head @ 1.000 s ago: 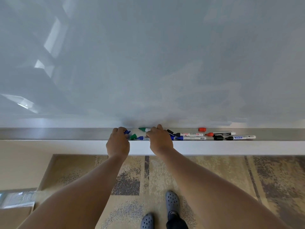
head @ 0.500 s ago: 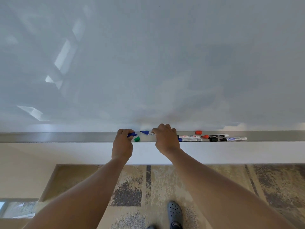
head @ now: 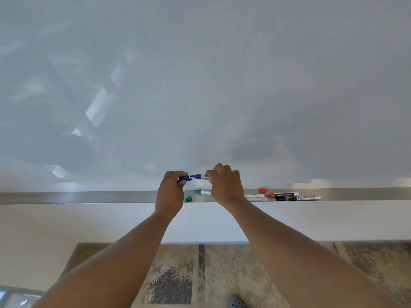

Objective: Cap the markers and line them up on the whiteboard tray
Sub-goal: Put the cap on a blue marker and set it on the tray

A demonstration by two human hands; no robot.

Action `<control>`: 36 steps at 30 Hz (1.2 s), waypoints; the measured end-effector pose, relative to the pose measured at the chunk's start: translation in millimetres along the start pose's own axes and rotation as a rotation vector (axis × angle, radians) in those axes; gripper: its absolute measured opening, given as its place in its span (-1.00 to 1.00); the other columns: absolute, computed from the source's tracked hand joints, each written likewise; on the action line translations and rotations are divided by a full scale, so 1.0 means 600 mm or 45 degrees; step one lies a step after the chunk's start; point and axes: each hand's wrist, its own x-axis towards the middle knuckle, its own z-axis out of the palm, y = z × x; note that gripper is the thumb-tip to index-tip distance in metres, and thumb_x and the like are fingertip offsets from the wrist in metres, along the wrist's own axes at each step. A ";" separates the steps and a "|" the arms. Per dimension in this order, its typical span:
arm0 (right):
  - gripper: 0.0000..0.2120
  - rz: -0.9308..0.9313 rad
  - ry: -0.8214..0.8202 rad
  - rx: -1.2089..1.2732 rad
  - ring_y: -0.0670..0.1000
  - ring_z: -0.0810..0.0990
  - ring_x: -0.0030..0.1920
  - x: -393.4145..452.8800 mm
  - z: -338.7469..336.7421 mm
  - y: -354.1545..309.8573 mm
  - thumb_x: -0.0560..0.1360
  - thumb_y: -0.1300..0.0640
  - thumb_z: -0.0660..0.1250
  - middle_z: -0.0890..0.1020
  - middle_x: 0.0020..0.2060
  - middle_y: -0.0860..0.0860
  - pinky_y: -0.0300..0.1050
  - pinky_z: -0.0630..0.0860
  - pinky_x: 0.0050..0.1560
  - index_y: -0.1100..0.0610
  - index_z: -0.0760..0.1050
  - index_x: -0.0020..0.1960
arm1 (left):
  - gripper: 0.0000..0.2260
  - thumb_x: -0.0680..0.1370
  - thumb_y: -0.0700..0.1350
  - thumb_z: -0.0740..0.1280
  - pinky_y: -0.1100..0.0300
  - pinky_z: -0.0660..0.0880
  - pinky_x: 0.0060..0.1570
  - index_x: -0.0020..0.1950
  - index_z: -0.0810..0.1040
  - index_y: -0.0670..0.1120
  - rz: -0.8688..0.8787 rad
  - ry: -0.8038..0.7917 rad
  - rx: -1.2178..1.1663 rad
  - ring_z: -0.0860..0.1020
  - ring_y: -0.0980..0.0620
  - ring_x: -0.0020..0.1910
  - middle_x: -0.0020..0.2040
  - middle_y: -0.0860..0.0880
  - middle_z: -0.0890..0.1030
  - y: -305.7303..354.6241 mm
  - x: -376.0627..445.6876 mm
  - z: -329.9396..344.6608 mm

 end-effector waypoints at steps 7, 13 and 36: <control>-0.61 -0.030 0.139 -0.020 0.11 0.46 0.02 -0.001 -0.039 -0.007 0.41 0.34 0.25 0.53 0.04 0.02 -0.04 0.25 -0.10 0.01 0.52 0.15 | -0.81 0.63 -0.23 0.24 0.41 0.34 -0.09 0.18 0.58 -0.06 0.172 0.056 -0.002 0.50 0.13 -0.11 0.07 0.01 0.53 0.040 0.001 -0.032; -0.64 -0.045 0.285 0.044 0.08 0.48 -0.02 0.013 -0.081 -0.008 0.42 0.32 0.28 0.51 0.00 0.00 -0.03 0.29 -0.06 -0.03 0.54 0.12 | -0.80 0.63 -0.22 0.25 0.49 0.35 -0.02 0.19 0.60 -0.08 0.365 0.074 -0.049 0.50 0.13 -0.07 0.05 0.01 0.56 0.081 0.017 -0.070; -0.85 -0.148 0.777 0.741 -0.10 0.45 -0.25 0.067 -0.238 -0.001 0.46 0.25 0.33 0.61 -0.16 -0.08 -0.28 0.34 -0.24 0.06 0.59 -0.04 | -0.74 0.52 -0.19 0.43 0.22 0.53 0.17 0.21 0.61 -0.18 -0.078 -0.097 -1.315 0.68 -0.02 0.04 0.07 -0.09 0.69 0.258 0.071 -0.191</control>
